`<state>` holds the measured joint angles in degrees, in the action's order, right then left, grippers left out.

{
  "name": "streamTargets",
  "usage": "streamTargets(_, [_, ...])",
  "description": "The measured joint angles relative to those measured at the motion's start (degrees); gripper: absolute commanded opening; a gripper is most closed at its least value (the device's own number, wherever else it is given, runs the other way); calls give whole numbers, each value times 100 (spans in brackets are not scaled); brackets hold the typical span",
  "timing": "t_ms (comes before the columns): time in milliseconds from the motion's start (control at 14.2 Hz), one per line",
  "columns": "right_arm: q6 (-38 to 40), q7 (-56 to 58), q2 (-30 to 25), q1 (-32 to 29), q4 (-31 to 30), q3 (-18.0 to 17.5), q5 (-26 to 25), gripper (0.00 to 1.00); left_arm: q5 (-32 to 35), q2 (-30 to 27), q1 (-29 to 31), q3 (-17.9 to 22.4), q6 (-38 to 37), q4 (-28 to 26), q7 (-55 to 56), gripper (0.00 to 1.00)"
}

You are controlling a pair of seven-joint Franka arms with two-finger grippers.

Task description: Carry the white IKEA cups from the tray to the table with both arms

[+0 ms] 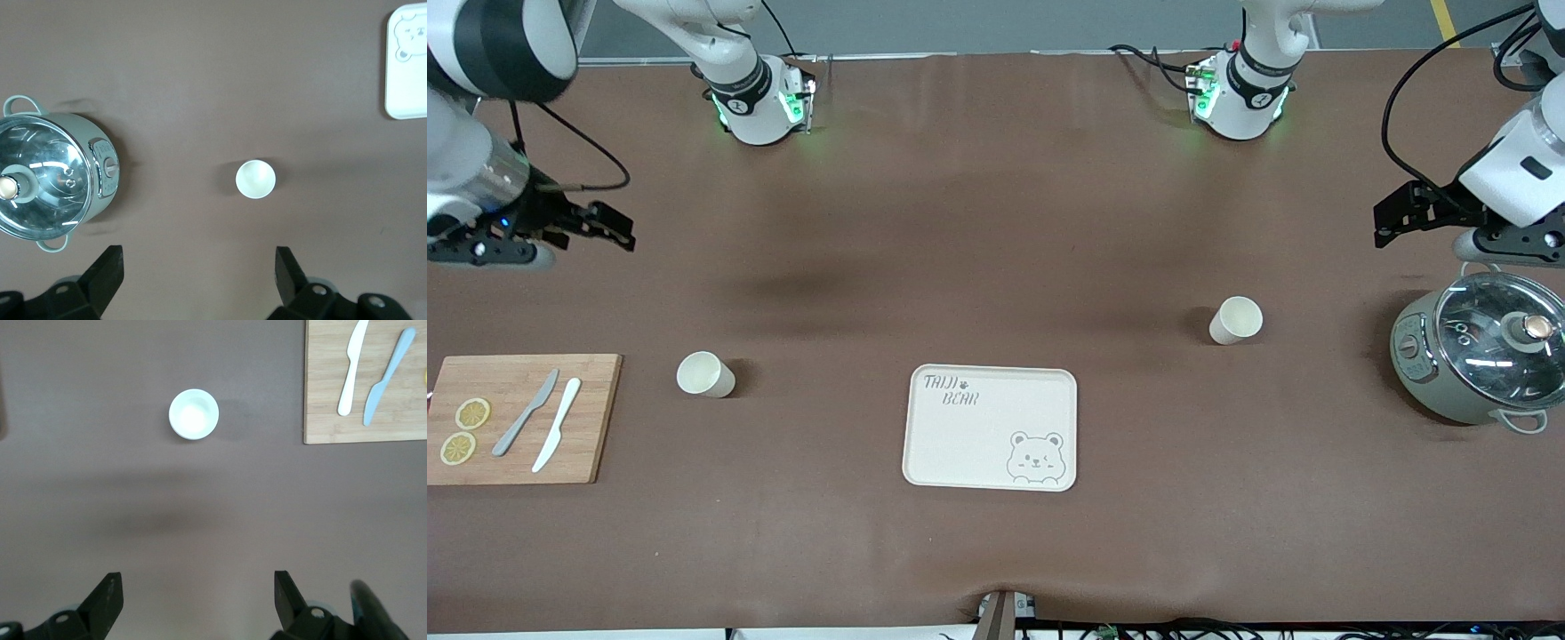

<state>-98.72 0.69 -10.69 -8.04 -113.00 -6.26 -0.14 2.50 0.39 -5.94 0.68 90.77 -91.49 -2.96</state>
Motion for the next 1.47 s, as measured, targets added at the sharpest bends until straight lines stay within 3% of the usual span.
streamTargets(281, [921,-35,3,80,1059,-2,1,100,0,43,3,1,-110,8,-105,100])
streamTargets(492, [1108,-79,94,182,1427,-3,1,100,0,64,4,2,-114,14,-118,100])
streamTargets(1475, [1130,-270,325,288,1492,-3,1,100,0,251,-2,0,-117,267,-118,100])
